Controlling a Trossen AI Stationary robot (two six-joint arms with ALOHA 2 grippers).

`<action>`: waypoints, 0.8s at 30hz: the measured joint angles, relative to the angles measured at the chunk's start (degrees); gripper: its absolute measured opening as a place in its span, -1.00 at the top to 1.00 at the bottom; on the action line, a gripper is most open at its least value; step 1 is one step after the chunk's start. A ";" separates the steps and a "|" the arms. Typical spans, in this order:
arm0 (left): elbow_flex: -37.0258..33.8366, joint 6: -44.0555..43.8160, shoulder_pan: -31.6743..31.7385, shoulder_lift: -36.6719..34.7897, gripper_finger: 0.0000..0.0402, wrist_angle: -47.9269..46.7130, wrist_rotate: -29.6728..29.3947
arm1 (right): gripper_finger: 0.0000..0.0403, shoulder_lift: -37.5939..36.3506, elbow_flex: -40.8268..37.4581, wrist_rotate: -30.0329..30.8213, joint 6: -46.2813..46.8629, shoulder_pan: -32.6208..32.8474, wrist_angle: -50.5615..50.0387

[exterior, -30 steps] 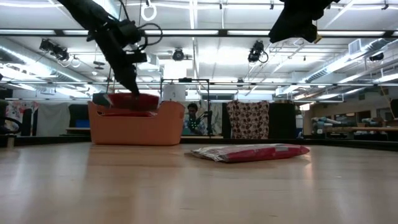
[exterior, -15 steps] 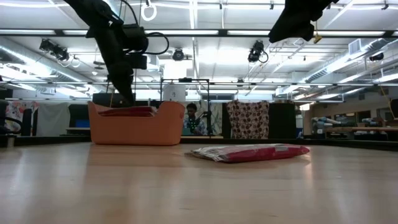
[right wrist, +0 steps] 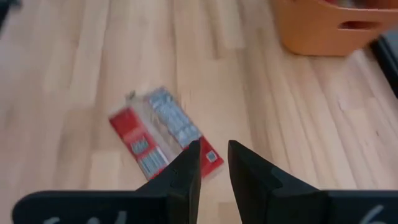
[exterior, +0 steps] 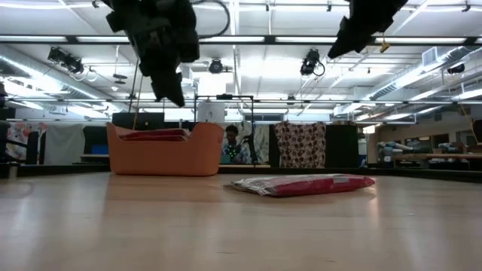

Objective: Sort popcorn bags into baskets
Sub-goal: Put the red popcorn bag into the orange bin

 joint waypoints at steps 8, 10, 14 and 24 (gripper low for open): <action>0.00 -15.34 -10.99 0.00 0.57 8.96 -5.90 | 0.50 9.02 -0.34 -5.05 -10.67 0.00 3.06; 0.00 -18.24 -12.93 0.00 0.57 10.74 -5.95 | 0.45 11.67 -0.34 -7.97 -11.65 0.13 5.46; 0.00 -22.98 -16.04 0.00 0.57 11.23 -5.87 | 0.31 17.09 -0.37 -13.29 -13.68 0.20 9.36; 0.00 -29.99 -21.35 0.00 0.57 8.66 -5.87 | 0.04 27.52 -0.39 -13.87 -18.21 4.54 10.51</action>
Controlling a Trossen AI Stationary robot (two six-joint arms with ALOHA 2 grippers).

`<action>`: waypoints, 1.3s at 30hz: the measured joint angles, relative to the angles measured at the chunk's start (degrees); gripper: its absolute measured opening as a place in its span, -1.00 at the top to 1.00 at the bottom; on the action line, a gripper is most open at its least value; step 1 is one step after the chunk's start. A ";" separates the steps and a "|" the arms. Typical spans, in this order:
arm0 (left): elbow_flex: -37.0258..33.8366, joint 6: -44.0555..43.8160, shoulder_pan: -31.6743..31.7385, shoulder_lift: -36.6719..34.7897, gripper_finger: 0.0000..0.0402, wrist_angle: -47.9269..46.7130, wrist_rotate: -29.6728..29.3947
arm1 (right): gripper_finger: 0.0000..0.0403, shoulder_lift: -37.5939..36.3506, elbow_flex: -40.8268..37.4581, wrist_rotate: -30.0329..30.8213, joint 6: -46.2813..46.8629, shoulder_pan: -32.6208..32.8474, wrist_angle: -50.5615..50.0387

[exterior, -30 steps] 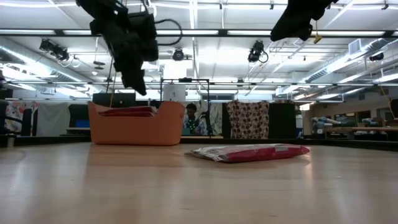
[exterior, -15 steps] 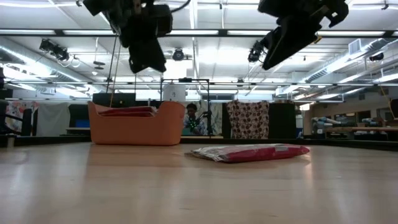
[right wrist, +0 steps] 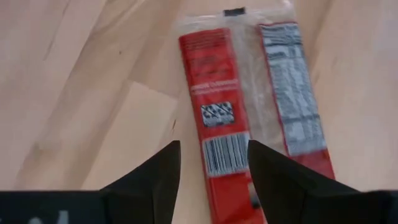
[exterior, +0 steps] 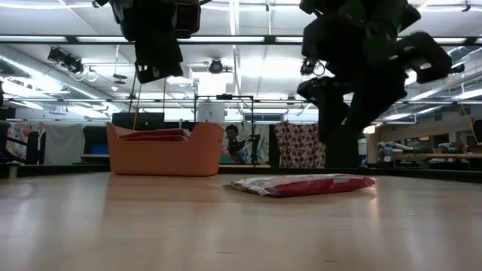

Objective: Sort popcorn bags into baskets
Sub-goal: Put the red popcorn bag into the orange bin

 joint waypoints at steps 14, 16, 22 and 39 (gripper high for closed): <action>0.00 -2.45 -0.87 -0.02 0.57 -3.88 0.15 | 0.12 5.86 -0.58 5.48 -2.42 2.67 7.89; 0.00 -2.42 -0.87 -0.02 0.57 -3.96 0.16 | 0.13 6.36 -1.41 5.40 -2.05 2.65 10.16; 0.00 -1.77 -0.87 -0.02 0.57 -4.38 0.16 | 0.13 6.88 -4.48 5.59 0.01 2.69 13.15; -0.01 -1.35 -0.87 -0.02 0.57 -4.82 0.17 | 0.95 6.56 -8.02 6.62 1.35 2.60 15.61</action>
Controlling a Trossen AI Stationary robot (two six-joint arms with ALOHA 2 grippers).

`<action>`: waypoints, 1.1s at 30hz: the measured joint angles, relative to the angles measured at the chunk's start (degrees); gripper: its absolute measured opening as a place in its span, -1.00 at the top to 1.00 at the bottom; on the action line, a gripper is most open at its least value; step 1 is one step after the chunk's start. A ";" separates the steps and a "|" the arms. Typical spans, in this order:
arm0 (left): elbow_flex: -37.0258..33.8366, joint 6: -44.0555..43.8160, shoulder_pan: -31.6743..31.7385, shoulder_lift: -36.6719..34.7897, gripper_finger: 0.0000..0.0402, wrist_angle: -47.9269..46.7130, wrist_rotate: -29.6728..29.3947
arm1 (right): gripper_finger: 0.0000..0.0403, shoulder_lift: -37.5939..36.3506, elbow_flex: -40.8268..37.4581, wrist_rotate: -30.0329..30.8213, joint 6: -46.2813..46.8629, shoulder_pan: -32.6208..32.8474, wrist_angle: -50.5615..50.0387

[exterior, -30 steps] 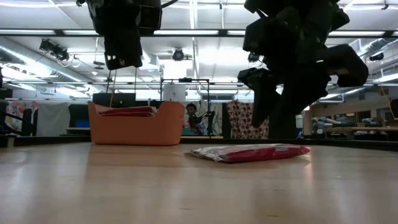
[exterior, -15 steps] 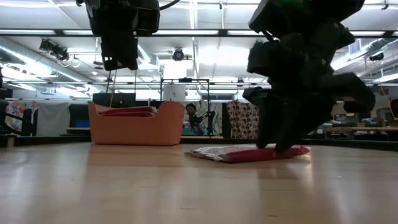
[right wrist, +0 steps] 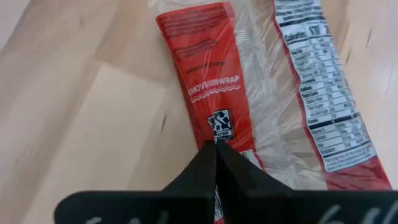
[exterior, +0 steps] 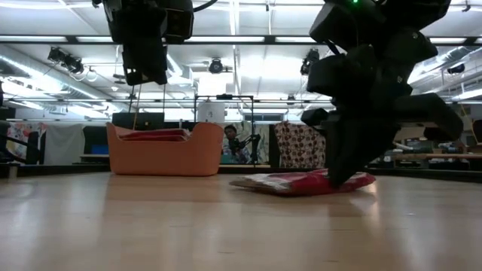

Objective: Sort popcorn bags into baskets
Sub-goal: Put the red popcorn bag into the orange bin

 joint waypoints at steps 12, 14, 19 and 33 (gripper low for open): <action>-0.01 9.46 -5.15 0.48 0.57 5.21 -9.83 | 0.96 -10.11 5.39 -8.88 5.11 -4.15 -7.57; -0.01 9.46 -5.88 0.48 0.57 6.59 -12.61 | 0.97 -11.61 5.98 -12.19 7.09 -5.44 -7.27; -0.01 9.66 -6.38 0.48 0.47 12.82 -16.79 | 0.98 -14.65 6.11 -18.96 11.40 -8.16 -6.78; 0.03 19.97 -6.97 4.28 -0.20 22.09 -19.58 | 0.98 -18.96 6.27 -23.18 19.16 -12.26 -4.16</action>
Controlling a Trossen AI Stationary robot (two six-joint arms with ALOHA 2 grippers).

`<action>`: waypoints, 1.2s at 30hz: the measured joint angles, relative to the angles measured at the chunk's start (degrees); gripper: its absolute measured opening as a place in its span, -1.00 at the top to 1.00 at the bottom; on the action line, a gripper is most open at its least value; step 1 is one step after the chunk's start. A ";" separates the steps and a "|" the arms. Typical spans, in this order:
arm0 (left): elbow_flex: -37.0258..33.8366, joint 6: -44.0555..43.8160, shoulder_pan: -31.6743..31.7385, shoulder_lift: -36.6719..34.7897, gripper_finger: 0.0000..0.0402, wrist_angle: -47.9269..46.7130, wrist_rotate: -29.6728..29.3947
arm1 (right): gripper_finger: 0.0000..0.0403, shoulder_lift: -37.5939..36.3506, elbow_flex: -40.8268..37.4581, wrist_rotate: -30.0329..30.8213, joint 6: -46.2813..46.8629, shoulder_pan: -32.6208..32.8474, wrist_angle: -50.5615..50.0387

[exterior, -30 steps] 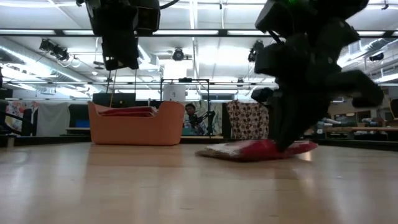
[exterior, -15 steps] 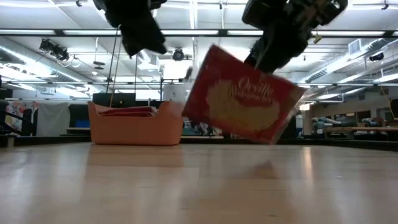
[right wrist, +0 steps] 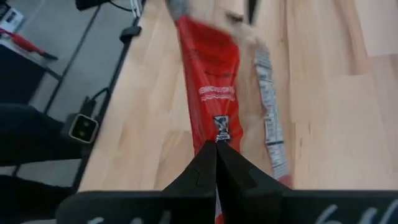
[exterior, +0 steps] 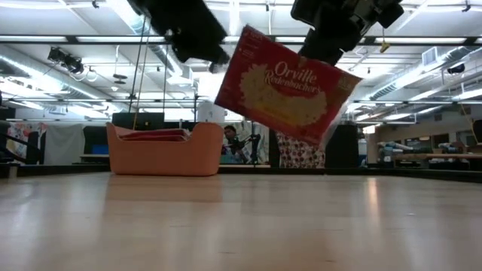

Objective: Sort popcorn bags into baskets
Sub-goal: Put the red popcorn bag into the orange bin

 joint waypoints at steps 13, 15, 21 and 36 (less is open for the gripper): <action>0.09 1.55 0.09 4.97 -0.08 5.44 -4.56 | 0.98 -1.30 0.02 -2.83 3.25 -0.42 5.49; -0.07 0.77 0.09 4.97 0.07 5.25 -4.25 | 0.98 -1.29 0.02 -2.76 3.25 -0.56 5.61; -0.04 -1.82 0.09 4.93 0.62 6.32 -3.04 | 0.90 -1.19 0.02 -1.93 3.55 -0.65 5.98; -0.06 -9.54 2.39 1.07 0.88 0.59 0.06 | 0.54 -6.51 0.02 3.03 3.20 -6.16 -1.15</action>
